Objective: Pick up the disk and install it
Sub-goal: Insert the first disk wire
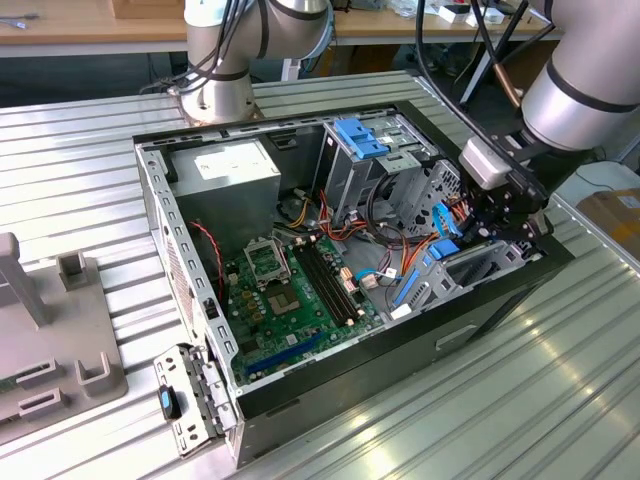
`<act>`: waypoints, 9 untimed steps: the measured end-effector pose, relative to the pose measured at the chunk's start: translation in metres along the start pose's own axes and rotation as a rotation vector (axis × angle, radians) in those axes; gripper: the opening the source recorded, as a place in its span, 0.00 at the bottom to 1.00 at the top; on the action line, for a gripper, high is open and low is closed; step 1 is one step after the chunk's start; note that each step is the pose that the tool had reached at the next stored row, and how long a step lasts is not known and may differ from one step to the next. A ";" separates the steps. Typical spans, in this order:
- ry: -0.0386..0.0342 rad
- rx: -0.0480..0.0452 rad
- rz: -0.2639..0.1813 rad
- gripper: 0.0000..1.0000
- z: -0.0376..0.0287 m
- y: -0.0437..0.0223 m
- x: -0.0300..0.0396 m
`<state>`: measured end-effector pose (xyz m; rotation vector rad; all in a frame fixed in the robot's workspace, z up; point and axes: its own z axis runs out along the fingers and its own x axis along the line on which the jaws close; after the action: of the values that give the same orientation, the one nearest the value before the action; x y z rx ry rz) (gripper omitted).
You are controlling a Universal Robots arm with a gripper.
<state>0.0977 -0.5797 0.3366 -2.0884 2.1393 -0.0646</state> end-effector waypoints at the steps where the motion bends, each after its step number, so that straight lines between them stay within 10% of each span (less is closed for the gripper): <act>1: 0.0001 0.0000 0.000 0.17 0.0000 0.0000 0.0000; 5: 0.0010 -0.0001 0.000 0.24 -0.0019 -0.0003 -0.0002; 9: 0.0024 0.0001 0.000 0.24 -0.0222 -0.0030 -0.0024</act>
<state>0.0977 -0.5790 0.3591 -2.0896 2.1402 -0.0673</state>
